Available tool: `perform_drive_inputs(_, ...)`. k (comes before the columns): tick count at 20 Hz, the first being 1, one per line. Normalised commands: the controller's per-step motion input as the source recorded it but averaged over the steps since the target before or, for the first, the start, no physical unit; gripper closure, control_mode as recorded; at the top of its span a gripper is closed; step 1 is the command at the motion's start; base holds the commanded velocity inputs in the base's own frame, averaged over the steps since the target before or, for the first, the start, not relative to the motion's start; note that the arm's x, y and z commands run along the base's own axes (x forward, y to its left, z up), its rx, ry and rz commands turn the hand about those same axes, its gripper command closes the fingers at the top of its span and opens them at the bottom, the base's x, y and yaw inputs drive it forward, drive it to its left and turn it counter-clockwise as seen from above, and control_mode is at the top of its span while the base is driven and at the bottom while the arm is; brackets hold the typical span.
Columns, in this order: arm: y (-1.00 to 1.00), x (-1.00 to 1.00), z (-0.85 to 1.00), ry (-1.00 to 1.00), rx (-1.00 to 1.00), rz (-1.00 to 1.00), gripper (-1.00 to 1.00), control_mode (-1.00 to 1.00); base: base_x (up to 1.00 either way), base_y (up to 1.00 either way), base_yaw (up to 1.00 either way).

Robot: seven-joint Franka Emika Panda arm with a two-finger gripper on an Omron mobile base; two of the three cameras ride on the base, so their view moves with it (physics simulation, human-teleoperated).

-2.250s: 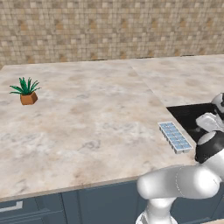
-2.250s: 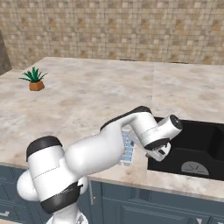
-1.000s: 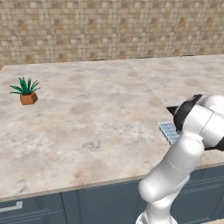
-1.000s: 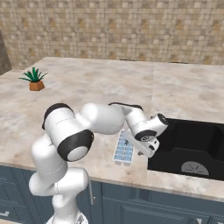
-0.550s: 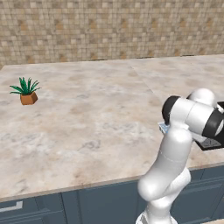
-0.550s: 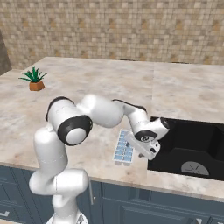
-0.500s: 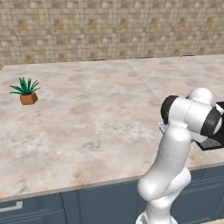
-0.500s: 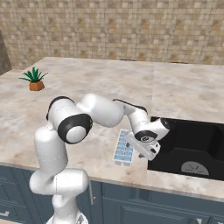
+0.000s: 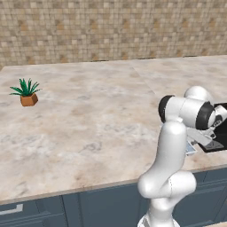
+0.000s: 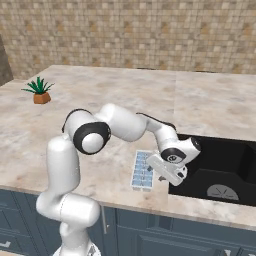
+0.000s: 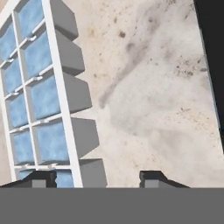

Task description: The ice cube tray has been filled with water. Take the tray and place it in the freezer to make ice. Close the freezer door after placing the tray.

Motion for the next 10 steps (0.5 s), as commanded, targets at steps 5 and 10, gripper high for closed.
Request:
perform_drive_inputs(5,0.25,0.0,-0.13,0.0,0.0,0.11,-1.0,-1.0,0.0,0.0,0.0)
perform_drive_inputs(10,0.47,0.0,-0.12,0.0,-0.02,0.1,-1.0,-1.0,0.0,0.0,0.0)
